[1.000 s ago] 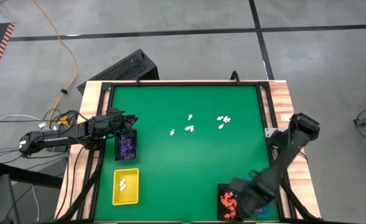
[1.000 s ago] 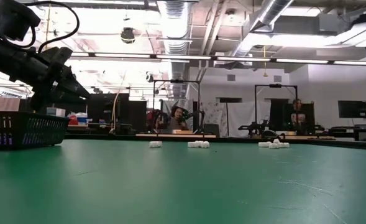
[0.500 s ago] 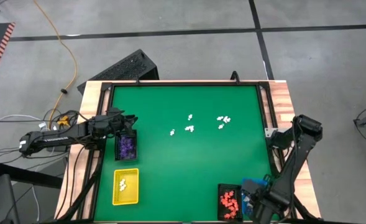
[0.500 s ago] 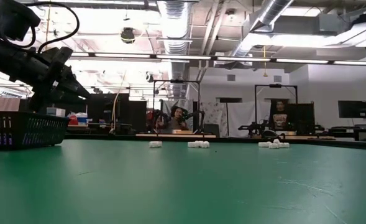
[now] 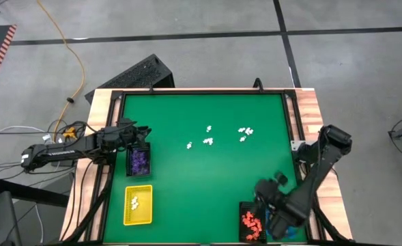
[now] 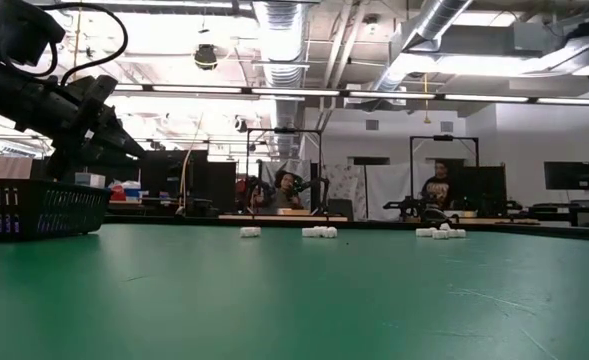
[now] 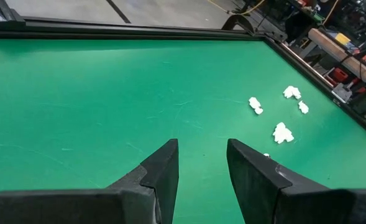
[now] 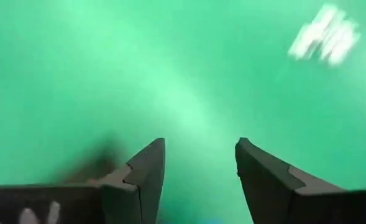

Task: Sort Halloween decoration
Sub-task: Put the white skeleton toy into the yellow basket

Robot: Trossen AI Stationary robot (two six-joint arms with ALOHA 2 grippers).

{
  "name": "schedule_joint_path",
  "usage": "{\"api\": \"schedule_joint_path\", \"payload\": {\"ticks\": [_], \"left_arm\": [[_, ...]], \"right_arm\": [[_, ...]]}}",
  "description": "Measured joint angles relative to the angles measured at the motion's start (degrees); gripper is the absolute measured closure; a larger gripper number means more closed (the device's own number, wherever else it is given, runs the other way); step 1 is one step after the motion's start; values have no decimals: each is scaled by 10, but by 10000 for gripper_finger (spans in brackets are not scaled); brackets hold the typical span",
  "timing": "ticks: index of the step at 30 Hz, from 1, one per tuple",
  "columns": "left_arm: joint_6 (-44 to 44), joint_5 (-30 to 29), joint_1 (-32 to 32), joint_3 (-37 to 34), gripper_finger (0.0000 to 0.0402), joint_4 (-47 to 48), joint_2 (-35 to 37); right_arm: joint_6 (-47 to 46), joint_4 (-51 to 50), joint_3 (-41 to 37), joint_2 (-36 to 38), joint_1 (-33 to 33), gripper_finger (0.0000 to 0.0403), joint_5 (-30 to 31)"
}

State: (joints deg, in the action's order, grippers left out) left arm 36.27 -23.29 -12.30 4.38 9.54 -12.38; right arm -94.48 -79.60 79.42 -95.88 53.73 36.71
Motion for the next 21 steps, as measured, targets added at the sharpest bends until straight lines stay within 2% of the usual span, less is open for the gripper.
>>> {"api": "schedule_joint_path", "payload": {"ticks": [4,8,16,19,21], "left_arm": [[0,0,0,0,276,0,0],[-1,1,0,0,276,0,0],[-10,1,0,0,276,0,0],[-11,5,0,0,276,0,0],[-11,5,0,0,276,0,0]], "right_arm": [[9,-49,0,0,-46,205,178],[95,-24,0,0,-105,211,268],[290,74,-24,-1,-218,213,303],[375,121,-26,4,-261,214,270],[477,205,-26,9,-298,215,207]]}}
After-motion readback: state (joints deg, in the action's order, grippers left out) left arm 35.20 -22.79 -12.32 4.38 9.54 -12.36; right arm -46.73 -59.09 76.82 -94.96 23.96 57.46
